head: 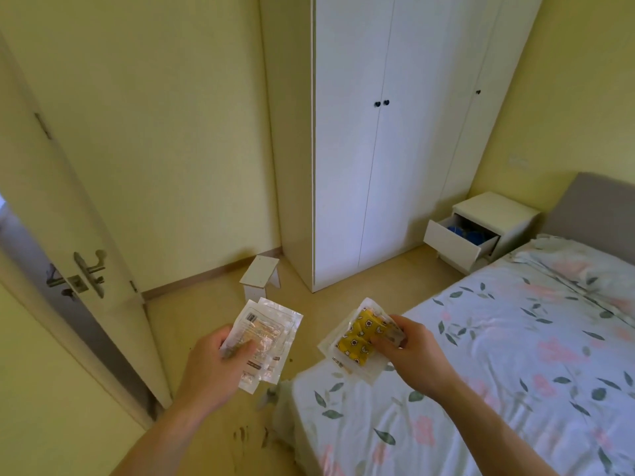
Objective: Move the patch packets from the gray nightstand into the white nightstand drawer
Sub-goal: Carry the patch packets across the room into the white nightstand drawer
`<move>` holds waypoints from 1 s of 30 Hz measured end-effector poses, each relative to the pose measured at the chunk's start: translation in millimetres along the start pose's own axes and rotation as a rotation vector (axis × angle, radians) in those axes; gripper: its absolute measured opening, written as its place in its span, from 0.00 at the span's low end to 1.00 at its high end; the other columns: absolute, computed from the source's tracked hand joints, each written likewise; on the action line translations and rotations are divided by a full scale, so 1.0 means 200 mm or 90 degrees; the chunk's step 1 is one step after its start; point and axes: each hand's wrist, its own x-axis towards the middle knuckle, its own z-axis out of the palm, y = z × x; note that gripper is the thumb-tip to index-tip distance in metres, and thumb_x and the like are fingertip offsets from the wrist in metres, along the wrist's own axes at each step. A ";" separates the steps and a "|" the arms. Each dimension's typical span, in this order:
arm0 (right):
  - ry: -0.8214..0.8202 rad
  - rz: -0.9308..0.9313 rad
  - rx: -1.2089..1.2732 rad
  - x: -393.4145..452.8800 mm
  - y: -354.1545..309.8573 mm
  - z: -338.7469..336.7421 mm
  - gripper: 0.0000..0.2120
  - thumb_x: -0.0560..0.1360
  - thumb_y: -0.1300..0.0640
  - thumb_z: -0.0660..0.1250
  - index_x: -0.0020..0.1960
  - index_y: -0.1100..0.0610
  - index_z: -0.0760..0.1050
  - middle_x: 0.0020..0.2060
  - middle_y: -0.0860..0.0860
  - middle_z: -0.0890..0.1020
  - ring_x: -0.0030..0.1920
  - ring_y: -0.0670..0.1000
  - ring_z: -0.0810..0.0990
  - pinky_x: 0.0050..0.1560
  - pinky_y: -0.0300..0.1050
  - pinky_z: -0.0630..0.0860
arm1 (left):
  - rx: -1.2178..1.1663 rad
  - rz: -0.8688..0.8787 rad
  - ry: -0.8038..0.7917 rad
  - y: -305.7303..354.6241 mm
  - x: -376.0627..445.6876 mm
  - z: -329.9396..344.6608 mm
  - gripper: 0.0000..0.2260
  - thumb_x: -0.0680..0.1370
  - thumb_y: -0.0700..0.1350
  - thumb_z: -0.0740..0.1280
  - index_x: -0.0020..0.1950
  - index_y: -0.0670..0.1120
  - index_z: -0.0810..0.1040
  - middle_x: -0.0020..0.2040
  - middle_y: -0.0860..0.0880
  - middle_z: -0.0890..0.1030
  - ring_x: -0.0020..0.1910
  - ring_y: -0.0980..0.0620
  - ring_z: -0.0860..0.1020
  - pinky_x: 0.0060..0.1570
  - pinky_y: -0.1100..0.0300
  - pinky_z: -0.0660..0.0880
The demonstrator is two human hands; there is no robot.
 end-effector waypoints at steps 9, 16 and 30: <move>0.103 0.105 0.008 0.42 -0.17 0.35 0.03 0.79 0.54 0.71 0.47 0.49 0.82 0.38 0.47 0.86 0.38 0.48 0.84 0.37 0.40 0.80 | 0.047 0.017 -0.136 -0.04 0.80 -0.26 0.07 0.80 0.43 0.70 0.51 0.54 0.84 0.44 0.58 0.87 0.42 0.59 0.85 0.38 0.61 0.79; 0.202 0.180 -0.004 0.77 -0.08 0.39 0.02 0.79 0.52 0.71 0.49 0.46 0.82 0.36 0.46 0.86 0.30 0.41 0.80 0.32 0.38 0.76 | 0.044 0.037 -0.220 0.00 1.39 -0.18 0.06 0.80 0.43 0.70 0.55 0.53 0.84 0.46 0.58 0.87 0.44 0.59 0.85 0.43 0.58 0.81; 0.251 0.207 0.077 2.27 -0.11 0.56 0.06 0.78 0.51 0.72 0.55 0.48 0.79 0.41 0.46 0.86 0.38 0.47 0.85 0.40 0.48 0.84 | 0.082 0.031 -0.236 0.24 2.85 -0.12 0.06 0.79 0.40 0.69 0.51 0.50 0.83 0.44 0.51 0.88 0.39 0.54 0.86 0.39 0.56 0.82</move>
